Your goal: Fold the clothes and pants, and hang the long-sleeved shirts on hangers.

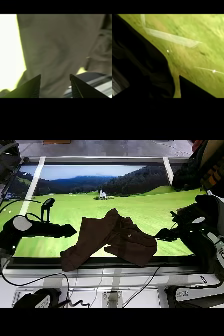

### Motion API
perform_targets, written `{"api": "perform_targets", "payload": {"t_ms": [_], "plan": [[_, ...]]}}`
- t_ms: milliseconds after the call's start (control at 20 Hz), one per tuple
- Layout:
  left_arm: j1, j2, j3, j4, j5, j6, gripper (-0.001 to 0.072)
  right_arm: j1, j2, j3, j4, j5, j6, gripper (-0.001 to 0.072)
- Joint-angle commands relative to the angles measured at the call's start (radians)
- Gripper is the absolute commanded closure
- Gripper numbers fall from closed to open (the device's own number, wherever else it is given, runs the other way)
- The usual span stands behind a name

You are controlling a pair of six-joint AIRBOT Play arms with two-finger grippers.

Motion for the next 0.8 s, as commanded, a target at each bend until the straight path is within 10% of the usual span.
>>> {"api": "perform_targets", "payload": {"t_ms": [0, 350, 500, 600, 750], "plan": [[0.041, 0.014, 0.0, 0.19, -0.015, -0.011, 0.0306, 0.053, -0.026, -0.002, -0.041, -0.032, -0.023, 0.0265], [0.342, 0.113, -0.047, 0.251, -0.192, 0.17, 0.026, 0.076, -0.026, -0.002, -0.043, -0.005, -0.034, 0.0336], [0.439, 0.113, -0.122, 0.25, -0.233, 0.192, 0.0067, 0.076, -0.026, -0.002, -0.044, 0.016, -0.035, 0.0478], [0.456, 0.112, -0.184, 0.246, -0.235, 0.211, 0.0067, 0.076, -0.026, -0.002, -0.043, 0.016, -0.035, 0.0677], [0.455, 0.112, -0.284, 0.184, -0.236, 0.285, 0.0068, 0.076, -0.026, -0.002, -0.042, 0.017, -0.035, 0.07]]}}
